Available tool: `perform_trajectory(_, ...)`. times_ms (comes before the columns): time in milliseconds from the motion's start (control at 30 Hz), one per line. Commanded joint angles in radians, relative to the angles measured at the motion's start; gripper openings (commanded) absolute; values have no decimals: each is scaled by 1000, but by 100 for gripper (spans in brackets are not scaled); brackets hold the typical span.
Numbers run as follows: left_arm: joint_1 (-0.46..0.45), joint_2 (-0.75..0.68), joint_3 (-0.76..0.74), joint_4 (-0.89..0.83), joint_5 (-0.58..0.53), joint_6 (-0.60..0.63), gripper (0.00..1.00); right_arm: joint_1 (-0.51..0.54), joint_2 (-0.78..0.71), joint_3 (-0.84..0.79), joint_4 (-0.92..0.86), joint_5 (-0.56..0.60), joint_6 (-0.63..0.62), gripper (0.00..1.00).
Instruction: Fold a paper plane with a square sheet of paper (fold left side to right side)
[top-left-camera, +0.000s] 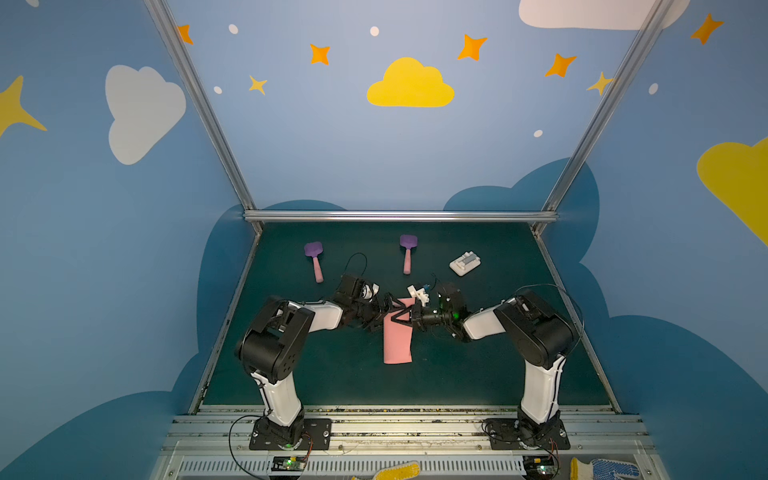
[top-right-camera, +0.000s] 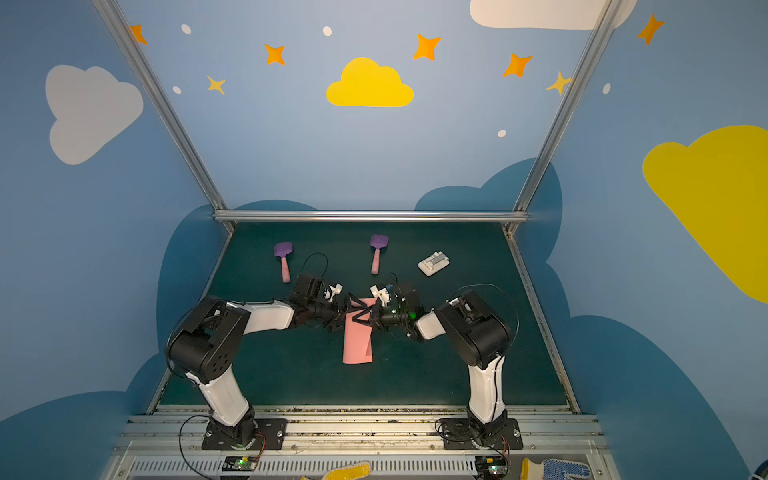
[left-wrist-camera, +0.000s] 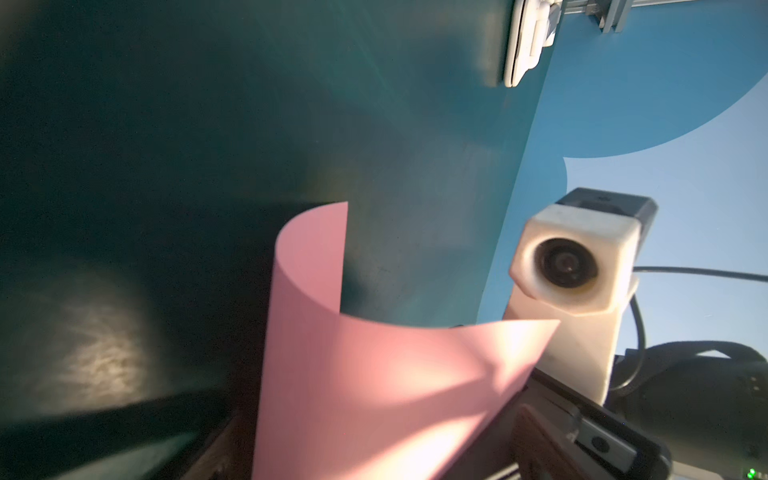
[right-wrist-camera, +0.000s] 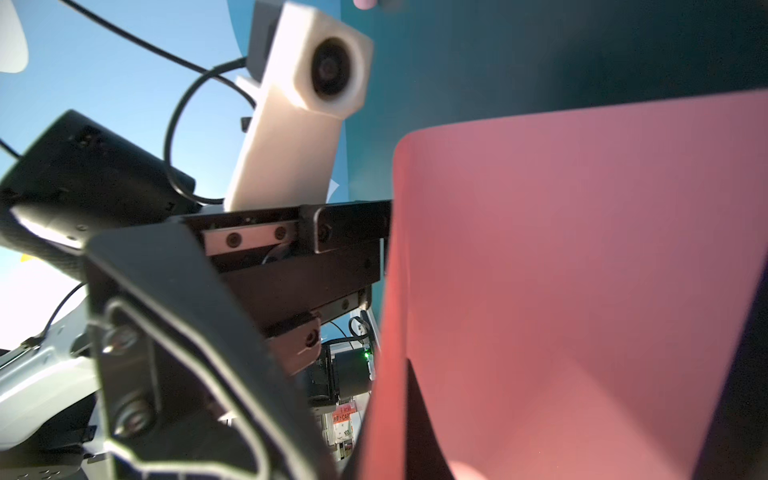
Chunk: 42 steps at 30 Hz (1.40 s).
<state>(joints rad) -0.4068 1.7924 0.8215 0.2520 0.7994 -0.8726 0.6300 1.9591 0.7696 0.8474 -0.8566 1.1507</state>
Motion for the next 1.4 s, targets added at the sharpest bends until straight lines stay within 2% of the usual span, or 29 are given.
perform_trajectory(0, -3, 12, 32, 11, 4, 4, 100, 1, 13, -18, 81, -18, 21, 7)
perform_trajectory(133, -14, 30, 49, 10, 3, 1, 100, 12, 30, -5, 164, -29, 72, 3)
perform_trajectory(267, -37, 54, 62, 33, 1, -15, 100, 31, 41, 8, 136, -27, 61, 2)
perform_trajectory(500, -79, 98, 106, 41, 0, -34, 100, 39, 82, 7, 227, -24, 120, 1)
perform_trajectory(600, -73, 92, 119, 7, 0, -14, 100, 30, 69, -22, 202, -4, 102, 1)
perform_trajectory(767, -10, 26, 93, -55, -10, 28, 100, -15, 21, -89, 137, 29, 63, 5)
perform_trajectory(867, 38, -15, 70, -92, -13, 48, 100, -30, -17, -105, 55, 36, 14, 14)
perform_trajectory(967, 56, -45, 41, -112, -12, 62, 100, -29, -43, -116, -3, 41, -20, 37)
perform_trajectory(1033, 55, -63, 21, -119, -13, 63, 100, -31, -56, -115, -22, 39, -28, 45)
perform_trajectory(1367, 39, -144, -107, -65, -26, 25, 100, -31, -160, -102, -149, 37, -82, 47)
